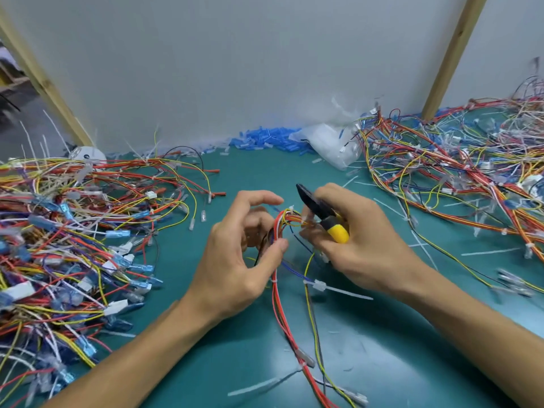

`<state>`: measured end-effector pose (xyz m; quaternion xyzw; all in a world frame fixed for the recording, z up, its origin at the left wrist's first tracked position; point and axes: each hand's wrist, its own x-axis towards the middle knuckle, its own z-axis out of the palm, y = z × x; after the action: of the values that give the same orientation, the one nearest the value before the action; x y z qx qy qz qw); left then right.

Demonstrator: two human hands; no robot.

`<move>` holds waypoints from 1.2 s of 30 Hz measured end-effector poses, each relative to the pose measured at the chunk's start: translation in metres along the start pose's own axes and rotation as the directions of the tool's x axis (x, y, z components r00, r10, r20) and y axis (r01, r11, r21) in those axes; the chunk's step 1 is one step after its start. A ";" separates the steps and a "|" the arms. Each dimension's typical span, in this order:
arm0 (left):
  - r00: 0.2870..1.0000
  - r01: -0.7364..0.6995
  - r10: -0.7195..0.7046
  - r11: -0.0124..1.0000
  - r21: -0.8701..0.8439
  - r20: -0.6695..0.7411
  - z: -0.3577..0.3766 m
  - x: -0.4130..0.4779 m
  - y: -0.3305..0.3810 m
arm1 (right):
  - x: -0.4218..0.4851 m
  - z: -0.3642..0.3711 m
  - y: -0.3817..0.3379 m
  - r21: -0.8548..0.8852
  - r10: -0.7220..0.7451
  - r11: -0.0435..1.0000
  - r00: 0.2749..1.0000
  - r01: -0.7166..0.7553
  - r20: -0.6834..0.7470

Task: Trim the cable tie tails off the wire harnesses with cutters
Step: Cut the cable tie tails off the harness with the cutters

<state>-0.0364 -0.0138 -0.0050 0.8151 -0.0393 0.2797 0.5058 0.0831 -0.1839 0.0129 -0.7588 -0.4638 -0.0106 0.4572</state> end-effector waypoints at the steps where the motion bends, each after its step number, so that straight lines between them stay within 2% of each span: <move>1: 1.000 -0.007 0.008 0.999 0.031 -0.018 0.000 0.000 0.000 | 0.000 0.000 0.000 -0.033 -0.037 0.999 0.998 0.035 -0.042; 4: 0.997 -0.022 0.031 0.993 0.117 -0.074 0.000 0.001 -0.001 | 0.001 -0.003 -0.003 -0.119 -0.129 0.987 0.980 0.112 -0.153; 8: 0.994 -0.017 0.028 0.993 0.113 -0.101 0.000 0.001 -0.001 | 0.003 -0.008 -0.003 -0.167 -0.192 0.974 0.946 0.151 -0.263; 14: 0.993 0.099 -0.108 0.984 -0.148 -0.055 -0.002 0.004 -0.003 | 0.002 -0.009 -0.002 -0.115 -0.143 0.987 0.924 0.109 -0.354; 20: 0.986 0.158 -0.166 0.892 -0.424 0.017 -0.007 0.008 -0.004 | 0.003 -0.007 -0.003 -0.042 -0.051 0.998 0.919 0.038 -0.391; 22: 0.982 0.176 -0.189 0.855 -0.487 0.023 -0.007 0.008 -0.005 | 0.003 -0.008 -0.003 -0.016 -0.024 1.000 0.931 0.020 -0.365; 26: 0.971 0.206 -0.239 0.814 -0.543 0.011 -0.007 0.009 -0.003 | 0.004 -0.012 -0.004 -0.051 -0.005 0.999 0.975 -0.006 -0.223; 29: 0.958 0.236 -0.286 0.804 -0.545 -0.006 -0.006 0.009 -0.002 | 0.004 -0.015 -0.005 0.012 -0.031 0.999 0.984 0.034 -0.173; 31: 0.956 0.242 -0.294 0.805 -0.541 -0.011 -0.004 0.009 -0.002 | 0.002 -0.014 -0.005 0.066 -0.080 0.994 0.986 0.091 -0.147; 33: 0.961 0.232 -0.275 0.822 -0.520 -0.006 -0.003 0.008 -0.002 | -0.001 -0.012 -0.004 0.049 -0.118 0.991 0.989 0.123 -0.093; 36: 0.973 0.209 -0.228 0.855 -0.475 0.019 -0.002 0.007 -0.002 | -0.003 -0.006 -0.002 0.000 -0.082 0.997 0.997 0.082 0.017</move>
<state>-0.0304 -0.0098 -0.0024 0.6604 -0.0040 0.2177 0.7186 0.0826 -0.1893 0.0161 -0.7395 -0.4982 -0.0232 0.4521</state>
